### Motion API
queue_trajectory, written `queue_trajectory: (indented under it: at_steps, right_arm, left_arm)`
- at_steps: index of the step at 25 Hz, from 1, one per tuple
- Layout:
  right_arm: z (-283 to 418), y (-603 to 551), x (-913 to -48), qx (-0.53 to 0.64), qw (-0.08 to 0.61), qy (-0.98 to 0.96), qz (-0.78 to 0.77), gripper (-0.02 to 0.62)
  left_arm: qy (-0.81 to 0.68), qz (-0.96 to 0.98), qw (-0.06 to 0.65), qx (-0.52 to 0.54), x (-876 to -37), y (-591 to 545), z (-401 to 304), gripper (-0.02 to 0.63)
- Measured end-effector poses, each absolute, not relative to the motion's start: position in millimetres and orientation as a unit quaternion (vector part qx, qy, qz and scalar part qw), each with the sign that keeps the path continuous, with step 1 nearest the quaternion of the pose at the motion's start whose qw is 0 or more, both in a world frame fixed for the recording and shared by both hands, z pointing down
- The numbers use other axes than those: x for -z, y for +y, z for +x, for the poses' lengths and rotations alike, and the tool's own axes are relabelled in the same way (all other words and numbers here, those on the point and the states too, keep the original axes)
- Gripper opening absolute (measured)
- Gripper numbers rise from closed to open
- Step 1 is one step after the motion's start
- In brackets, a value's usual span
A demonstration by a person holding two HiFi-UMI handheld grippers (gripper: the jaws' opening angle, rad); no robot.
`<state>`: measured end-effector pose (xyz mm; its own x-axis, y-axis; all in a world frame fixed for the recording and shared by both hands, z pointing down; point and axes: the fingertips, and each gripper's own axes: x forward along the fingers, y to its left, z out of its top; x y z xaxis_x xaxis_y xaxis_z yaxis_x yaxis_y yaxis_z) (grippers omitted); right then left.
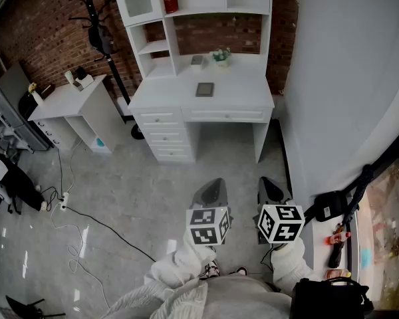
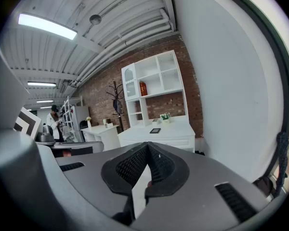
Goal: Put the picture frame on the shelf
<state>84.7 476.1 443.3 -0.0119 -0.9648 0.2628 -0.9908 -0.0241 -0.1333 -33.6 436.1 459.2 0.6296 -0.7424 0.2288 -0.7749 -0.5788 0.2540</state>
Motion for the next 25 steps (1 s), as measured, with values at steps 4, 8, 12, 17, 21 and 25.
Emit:
queue_trajectory:
  at_steps: [4, 8, 12, 17, 21, 25]
  right_arm:
    - [80.8, 469.5, -442.3, -0.142, 0.045, -0.697, 0.702, 0.023]
    - [79.5, 460.8, -443.1, -0.137, 0.046, -0.687, 0.712, 0.023]
    - [78.9, 449.8, -443.0, -0.137, 0.033, -0.676, 0.724, 0.023]
    - [69.5, 429.2, -443.9, -0.14, 0.03, -0.662, 0.735, 0.023]
    - [55.4, 418.3, -450.8, -0.145, 0.031, -0.658, 0.738, 0.023]
    - [54.4, 409.1, -457.6, -0.15, 0.038, -0.649, 0.745, 0.023]
  left_arm:
    - [-0.426, 0.888, 0.165, -0.05, -458.8, 430.0, -36.2, -0.002]
    - [-0.423, 0.89, 0.163, -0.05, -459.6, 421.4, -40.4, -0.002]
    - [-0.418, 0.893, 0.161, -0.05, -460.0, 410.4, -45.7, -0.002]
    - [-0.406, 0.899, 0.152, -0.057, -460.2, 392.0, -57.4, -0.002]
    - [-0.396, 0.903, 0.154, -0.065, -468.8, 377.9, -65.9, -0.003]
    - [-0.387, 0.903, 0.174, -0.064, -473.2, 365.6, -66.7, -0.002]
